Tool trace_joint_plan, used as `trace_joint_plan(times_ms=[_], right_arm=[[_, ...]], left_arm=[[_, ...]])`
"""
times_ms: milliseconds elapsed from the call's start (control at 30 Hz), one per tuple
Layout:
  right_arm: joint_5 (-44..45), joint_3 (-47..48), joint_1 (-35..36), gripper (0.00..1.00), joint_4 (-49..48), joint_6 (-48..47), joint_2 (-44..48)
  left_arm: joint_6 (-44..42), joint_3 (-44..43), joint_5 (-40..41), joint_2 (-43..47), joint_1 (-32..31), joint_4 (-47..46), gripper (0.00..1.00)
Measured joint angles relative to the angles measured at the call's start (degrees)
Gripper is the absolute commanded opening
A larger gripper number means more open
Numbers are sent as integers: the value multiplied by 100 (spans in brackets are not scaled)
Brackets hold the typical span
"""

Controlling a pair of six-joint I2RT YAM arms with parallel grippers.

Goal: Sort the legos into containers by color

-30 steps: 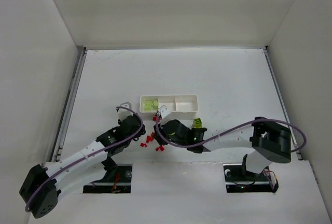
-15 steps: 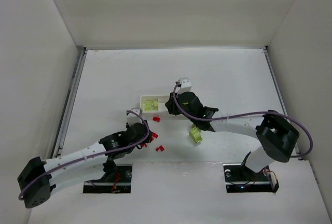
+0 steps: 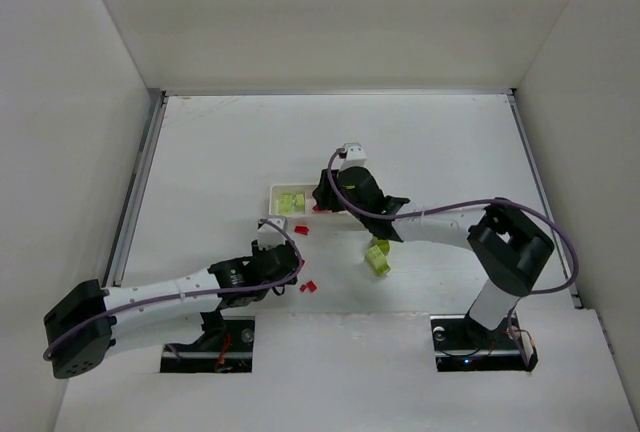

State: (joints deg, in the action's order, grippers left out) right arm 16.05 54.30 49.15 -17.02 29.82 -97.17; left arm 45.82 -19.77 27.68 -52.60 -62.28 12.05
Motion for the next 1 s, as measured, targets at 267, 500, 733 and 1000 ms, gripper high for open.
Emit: trace_joint_plan(times_ms=[267,500,733,1000], right_arm=[[-4,-267,79,57,-35,48,492],[11,-903,400,58,-103,205,1117],[111,-1322,608,58,-92,343,1300],[225,-1613,756,58,-98,450,1585]], left_arm=[[-35,-144,114,-483,-103,-9,40],[-57,-203,153,-741,-155,-44,40],[-72,-269,236,-1038,-186,-186,36],[-74,-275,282,-1117,-184,-304,26]])
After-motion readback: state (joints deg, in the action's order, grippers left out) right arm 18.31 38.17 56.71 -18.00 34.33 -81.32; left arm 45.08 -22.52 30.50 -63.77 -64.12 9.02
